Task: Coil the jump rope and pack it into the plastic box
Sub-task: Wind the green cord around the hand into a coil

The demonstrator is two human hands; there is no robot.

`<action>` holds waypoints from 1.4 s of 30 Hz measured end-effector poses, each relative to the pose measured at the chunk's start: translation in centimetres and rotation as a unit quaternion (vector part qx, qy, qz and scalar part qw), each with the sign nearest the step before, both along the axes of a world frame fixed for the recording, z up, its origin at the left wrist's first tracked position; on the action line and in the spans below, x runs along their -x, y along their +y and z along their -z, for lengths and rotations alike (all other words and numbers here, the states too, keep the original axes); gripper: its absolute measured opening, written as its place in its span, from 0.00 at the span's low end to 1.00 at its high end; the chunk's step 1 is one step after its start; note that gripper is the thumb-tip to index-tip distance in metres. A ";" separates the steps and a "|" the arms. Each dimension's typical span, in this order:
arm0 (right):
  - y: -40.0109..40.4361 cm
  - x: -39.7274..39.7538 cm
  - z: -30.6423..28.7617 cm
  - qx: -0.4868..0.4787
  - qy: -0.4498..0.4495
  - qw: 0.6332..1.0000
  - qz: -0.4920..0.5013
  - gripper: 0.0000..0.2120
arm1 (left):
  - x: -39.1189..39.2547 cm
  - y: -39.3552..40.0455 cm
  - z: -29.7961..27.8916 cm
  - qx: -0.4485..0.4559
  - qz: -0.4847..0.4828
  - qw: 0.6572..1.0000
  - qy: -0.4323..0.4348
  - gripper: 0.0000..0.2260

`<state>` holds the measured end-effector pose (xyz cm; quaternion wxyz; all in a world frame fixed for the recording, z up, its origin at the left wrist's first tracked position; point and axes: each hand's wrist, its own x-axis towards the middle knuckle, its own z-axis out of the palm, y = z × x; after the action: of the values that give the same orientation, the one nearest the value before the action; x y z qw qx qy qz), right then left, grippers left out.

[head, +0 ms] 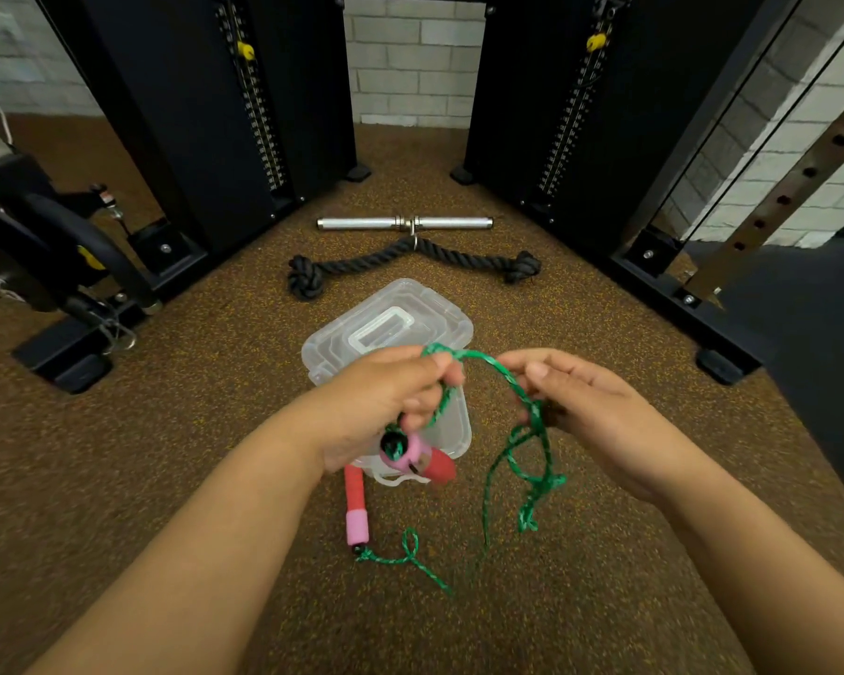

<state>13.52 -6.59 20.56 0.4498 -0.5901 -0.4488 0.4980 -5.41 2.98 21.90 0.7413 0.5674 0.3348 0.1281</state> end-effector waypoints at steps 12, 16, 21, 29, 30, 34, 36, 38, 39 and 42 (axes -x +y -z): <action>-0.2 0.4 0.9 0.017 -0.153 0.988 0.009 0.03 | 0.6 1.4 -0.2 0.011 -0.149 0.986 -0.067 0.12; -0.3 0.5 1.8 0.023 -0.281 0.959 -0.021 0.04 | 0.2 1.1 -0.1 0.004 -0.129 0.990 -0.061 0.12; 0.5 1.3 1.1 -0.001 0.102 0.981 0.163 0.10 | 0.3 0.8 -0.1 0.036 -0.083 0.994 -0.067 0.12; -0.2 3.0 3.4 -0.024 -0.326 0.945 0.015 0.10 | 0.0 0.7 -0.7 0.110 -0.124 0.975 -0.148 0.17; -0.4 3.4 3.4 -0.035 -0.357 0.933 -0.023 0.10 | -0.1 0.5 -0.7 0.111 -0.122 0.975 -0.147 0.17; -0.9 5.3 2.4 -0.082 -0.406 0.904 -0.108 0.18 | -0.5 0.0 -0.3 0.045 -0.091 0.992 -0.077 0.20; -1.1 5.7 1.6 -0.102 -0.388 0.908 -0.122 0.18 | -0.6 -0.4 0.1 -0.071 -0.051 0.996 0.024 0.21; -1.0 5.6 0.4 -0.123 -0.332 0.929 -0.106 0.14 | -0.5 -0.7 0.2 -0.123 -0.016 0.989 0.086 0.21; -0.8 5.3 -0.1 -0.127 -0.286 0.946 -0.085 0.12 | -0.5 -0.8 0.3 -0.135 -0.009 0.986 0.099 0.19; -0.3 4.3 -1.8 -0.091 -0.118 0.988 -0.024 0.10 | -0.4 -1.1 -0.2 -0.118 0.003 0.988 0.097 0.15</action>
<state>9.27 -6.93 22.37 0.4334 -0.5904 -0.5567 0.3921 -5.03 1.92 22.12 0.6336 0.6617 0.3857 0.1089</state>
